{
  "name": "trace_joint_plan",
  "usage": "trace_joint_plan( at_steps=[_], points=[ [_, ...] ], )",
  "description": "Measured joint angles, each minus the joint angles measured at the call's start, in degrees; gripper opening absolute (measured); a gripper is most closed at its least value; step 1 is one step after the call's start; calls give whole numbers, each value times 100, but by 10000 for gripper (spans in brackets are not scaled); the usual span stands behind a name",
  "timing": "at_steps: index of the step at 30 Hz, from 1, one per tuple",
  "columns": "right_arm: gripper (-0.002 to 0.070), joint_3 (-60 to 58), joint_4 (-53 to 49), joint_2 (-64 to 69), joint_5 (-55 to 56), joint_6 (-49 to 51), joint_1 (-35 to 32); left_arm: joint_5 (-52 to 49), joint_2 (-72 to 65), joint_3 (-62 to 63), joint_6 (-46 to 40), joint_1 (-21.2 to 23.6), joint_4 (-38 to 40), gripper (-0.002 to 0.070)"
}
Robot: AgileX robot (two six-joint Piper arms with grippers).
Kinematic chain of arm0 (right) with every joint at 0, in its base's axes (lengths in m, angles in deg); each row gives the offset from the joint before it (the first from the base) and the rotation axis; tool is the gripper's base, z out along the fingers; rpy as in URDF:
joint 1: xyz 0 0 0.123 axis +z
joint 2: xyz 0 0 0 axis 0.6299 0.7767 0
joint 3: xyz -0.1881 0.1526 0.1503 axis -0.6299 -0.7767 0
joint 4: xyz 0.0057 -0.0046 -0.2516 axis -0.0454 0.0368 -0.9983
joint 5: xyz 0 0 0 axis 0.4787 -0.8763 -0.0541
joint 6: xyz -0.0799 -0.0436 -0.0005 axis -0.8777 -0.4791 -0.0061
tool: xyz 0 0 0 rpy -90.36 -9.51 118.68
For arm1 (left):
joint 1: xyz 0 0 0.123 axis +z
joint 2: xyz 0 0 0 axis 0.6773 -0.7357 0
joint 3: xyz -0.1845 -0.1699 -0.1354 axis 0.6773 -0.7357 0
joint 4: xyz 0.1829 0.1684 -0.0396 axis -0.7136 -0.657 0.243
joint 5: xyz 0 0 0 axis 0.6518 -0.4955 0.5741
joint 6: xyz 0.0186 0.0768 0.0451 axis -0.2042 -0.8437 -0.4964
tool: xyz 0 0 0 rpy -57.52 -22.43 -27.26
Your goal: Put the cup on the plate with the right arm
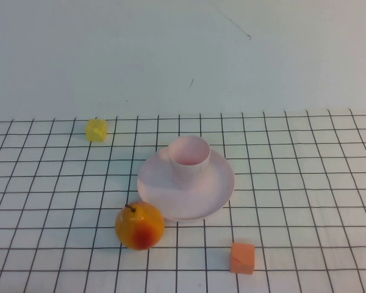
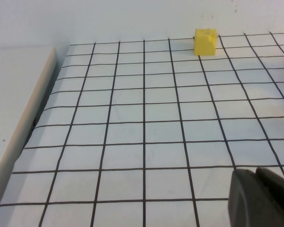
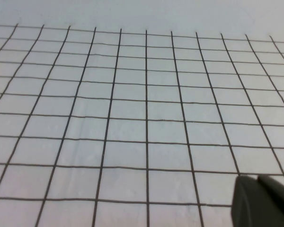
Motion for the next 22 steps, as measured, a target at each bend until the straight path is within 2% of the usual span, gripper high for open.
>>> trace_joint_plan(
  at_steps=[22],
  points=[
    [-2,0,-293,0,-16,628,0,0,0,0,0,0,0,-4]
  ],
)
